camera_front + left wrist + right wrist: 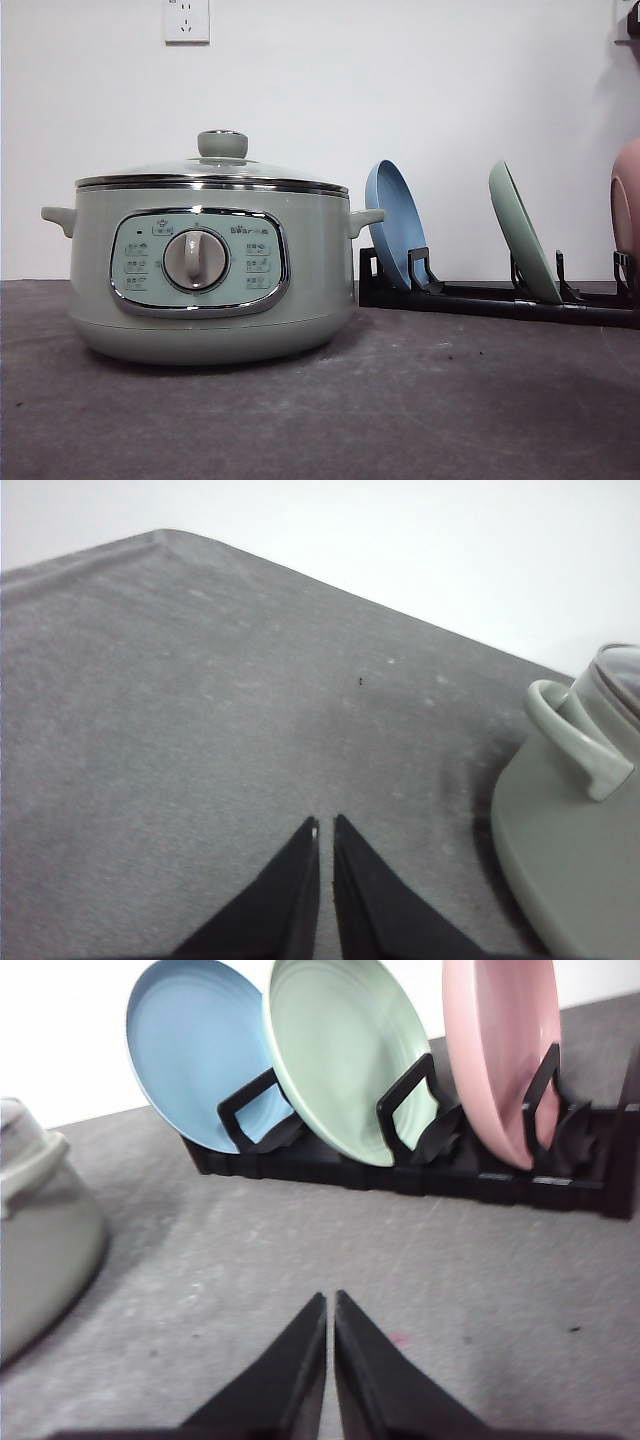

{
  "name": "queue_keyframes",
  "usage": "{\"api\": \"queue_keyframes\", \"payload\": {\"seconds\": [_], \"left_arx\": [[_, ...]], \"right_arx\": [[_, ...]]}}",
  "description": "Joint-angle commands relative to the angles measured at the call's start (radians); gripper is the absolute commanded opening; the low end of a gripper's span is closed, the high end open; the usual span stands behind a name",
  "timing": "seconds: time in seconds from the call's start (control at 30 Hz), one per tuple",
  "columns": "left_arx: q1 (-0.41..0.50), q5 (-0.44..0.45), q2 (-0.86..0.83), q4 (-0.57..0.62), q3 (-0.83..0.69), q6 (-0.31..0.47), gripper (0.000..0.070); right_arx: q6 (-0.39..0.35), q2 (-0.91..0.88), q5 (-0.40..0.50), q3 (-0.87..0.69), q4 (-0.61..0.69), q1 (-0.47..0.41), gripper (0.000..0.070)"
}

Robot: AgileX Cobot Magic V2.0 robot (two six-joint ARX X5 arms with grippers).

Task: Transfer potato from steamer to green plate

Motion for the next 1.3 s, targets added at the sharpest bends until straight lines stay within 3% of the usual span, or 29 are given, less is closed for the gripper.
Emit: {"api": "queue_keyframes", "payload": {"seconds": [0.0, 0.17, 0.63, 0.93, 1.27], "left_arx": [[0.002, 0.011, -0.002, -0.009, -0.011, -0.055, 0.0010], [0.001, 0.040, 0.000, -0.012, 0.033, -0.106, 0.0010], [0.001, 0.124, 0.132, -0.102, 0.320, -0.121, 0.0010], [0.001, 0.267, 0.355, -0.205, 0.568, 0.005, 0.0010], [-0.027, 0.483, 0.611, -0.434, 0.842, 0.182, 0.0010]], "right_arx": [[0.053, -0.002, -0.006, 0.001, 0.009, -0.002, 0.0000], [0.100, -0.002, -0.006, 0.044, 0.008, -0.002, 0.0000], [0.058, 0.108, -0.013, 0.348, -0.080, -0.002, 0.0000], [-0.099, 0.341, -0.088, 0.624, -0.275, -0.002, 0.0000], [-0.281, 0.607, -0.171, 0.915, -0.532, 0.005, 0.0000]]}}
